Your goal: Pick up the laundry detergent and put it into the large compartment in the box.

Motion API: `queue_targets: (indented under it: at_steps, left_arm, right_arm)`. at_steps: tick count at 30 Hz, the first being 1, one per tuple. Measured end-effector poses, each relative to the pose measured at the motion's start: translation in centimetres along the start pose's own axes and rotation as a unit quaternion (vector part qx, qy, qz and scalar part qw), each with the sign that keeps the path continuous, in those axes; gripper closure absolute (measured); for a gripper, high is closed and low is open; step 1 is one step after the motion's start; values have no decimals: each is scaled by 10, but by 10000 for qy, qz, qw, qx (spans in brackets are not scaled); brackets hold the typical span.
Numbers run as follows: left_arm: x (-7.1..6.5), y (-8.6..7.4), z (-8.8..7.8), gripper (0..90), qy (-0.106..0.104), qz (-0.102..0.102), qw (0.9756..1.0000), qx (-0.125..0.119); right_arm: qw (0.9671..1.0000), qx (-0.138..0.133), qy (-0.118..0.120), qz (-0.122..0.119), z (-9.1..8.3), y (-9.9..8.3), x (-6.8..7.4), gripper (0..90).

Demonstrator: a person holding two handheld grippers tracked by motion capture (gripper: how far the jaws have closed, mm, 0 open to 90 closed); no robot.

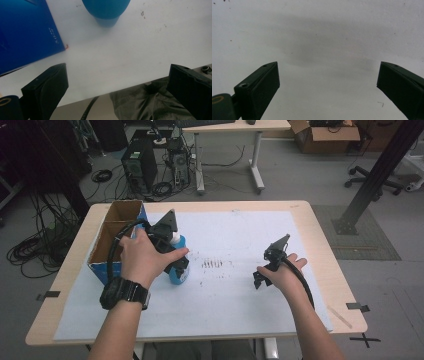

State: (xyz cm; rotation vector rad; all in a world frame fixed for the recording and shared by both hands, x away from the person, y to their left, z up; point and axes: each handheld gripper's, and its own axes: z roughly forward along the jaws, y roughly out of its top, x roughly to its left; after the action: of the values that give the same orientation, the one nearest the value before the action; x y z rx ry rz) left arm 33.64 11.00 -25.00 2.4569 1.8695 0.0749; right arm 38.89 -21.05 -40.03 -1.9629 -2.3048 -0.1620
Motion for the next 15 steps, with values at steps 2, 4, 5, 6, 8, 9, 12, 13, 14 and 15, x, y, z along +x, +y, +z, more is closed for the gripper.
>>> queue_targets:
  at_steps: [2,4,5,6,8,9,12,13,14,15]
  left_arm:
    - [0,1,0,41,-8,11,10000,3]
    - [-1,1,-1,42,-9,26,10000,7]
    - [-2,1,-2,41,-17,34,10000,-16]
    - [-2,1,-2,42,-17,34,10000,-16]
    - [-1,1,-3,42,6,25,10000,-1]
    - [-1,1,-4,42,12,18,10000,-11]
    - [-2,3,-7,43,33,15,10000,-8]
    - [-2,4,-11,41,27,33,10000,-46]
    - [-2,4,-11,41,27,33,10000,-46]
    - [-2,5,-12,41,25,58,10000,-41]
  right_arm:
    - [10000,9,9,-11,-2,-1,1,46]
    - [10000,2,12,-18,-3,-1,1,46]
    - [10000,-3,27,-23,-4,-2,0,46]
    - [10000,-17,32,-25,-4,-2,0,46]
    - [10000,-20,28,-20,-4,-2,0,45]
    - [10000,-34,30,-22,-5,-2,-1,45]
    - [10000,-34,57,-54,-6,-3,-1,45]
    - [10000,-43,44,-70,-7,-3,-1,45]
    - [10000,-43,44,-70,-7,-3,-1,45]
    - [9999,-68,46,-78,-8,-3,0,44]
